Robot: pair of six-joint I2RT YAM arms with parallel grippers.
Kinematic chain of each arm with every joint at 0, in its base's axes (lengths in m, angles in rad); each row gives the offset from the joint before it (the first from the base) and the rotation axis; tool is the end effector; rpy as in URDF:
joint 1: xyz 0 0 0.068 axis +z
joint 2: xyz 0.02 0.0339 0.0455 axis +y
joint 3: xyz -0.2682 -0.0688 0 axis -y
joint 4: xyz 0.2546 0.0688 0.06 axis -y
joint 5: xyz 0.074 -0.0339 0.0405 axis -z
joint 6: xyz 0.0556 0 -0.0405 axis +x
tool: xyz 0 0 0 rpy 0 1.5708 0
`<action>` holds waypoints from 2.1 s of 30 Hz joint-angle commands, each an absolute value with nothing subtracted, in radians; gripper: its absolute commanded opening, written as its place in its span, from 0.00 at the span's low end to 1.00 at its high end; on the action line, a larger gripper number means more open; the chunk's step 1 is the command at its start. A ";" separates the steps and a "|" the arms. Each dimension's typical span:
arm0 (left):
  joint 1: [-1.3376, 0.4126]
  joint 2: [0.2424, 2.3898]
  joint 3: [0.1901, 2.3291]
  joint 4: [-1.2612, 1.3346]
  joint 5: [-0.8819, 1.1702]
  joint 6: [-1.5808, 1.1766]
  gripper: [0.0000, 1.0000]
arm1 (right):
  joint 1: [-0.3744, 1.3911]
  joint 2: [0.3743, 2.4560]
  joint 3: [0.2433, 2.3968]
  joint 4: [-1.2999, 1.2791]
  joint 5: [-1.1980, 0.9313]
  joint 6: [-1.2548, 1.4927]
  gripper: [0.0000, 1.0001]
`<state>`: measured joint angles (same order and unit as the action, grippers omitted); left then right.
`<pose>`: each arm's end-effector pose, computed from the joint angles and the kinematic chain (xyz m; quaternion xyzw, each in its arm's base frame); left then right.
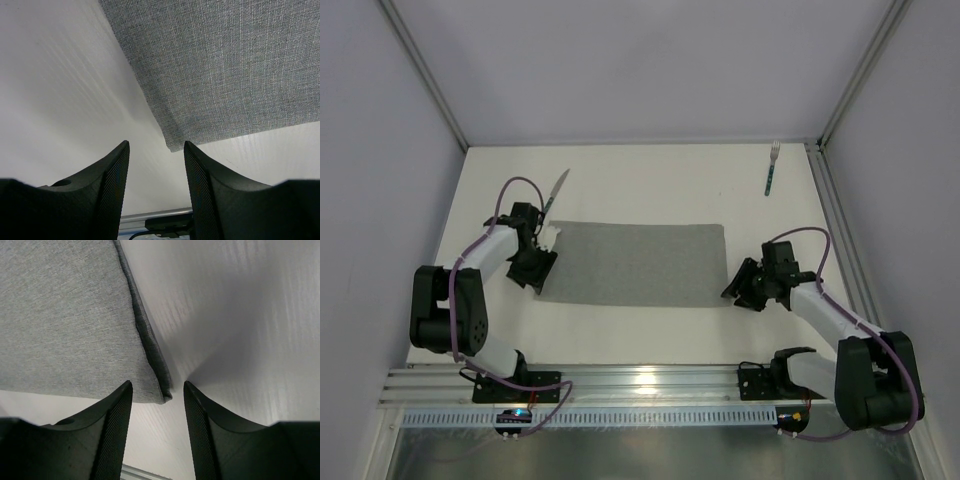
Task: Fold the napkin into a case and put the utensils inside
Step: Pick up the rectangle-folded napkin from the center of the board, then fold the rectangle-folded napkin at the center of the board.
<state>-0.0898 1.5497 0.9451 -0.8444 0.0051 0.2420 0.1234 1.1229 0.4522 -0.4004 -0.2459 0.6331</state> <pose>0.2725 -0.0248 0.1576 0.1650 0.9844 0.0021 0.0609 0.1987 0.0383 0.1317 0.2131 0.9382 0.2011 0.1842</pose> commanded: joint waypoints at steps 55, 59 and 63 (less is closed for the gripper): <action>-0.068 1.773 1.075 -0.807 0.230 0.204 0.34 | 1.011 2.083 1.787 -0.729 0.020 0.373 0.03; -0.057 1.796 1.078 -0.810 0.271 0.206 0.31 | 1.060 2.143 1.850 -0.654 -0.052 0.359 0.03; -0.048 1.810 1.075 -0.813 0.299 0.206 0.27 | 1.083 2.169 1.858 -0.572 -0.113 0.371 0.03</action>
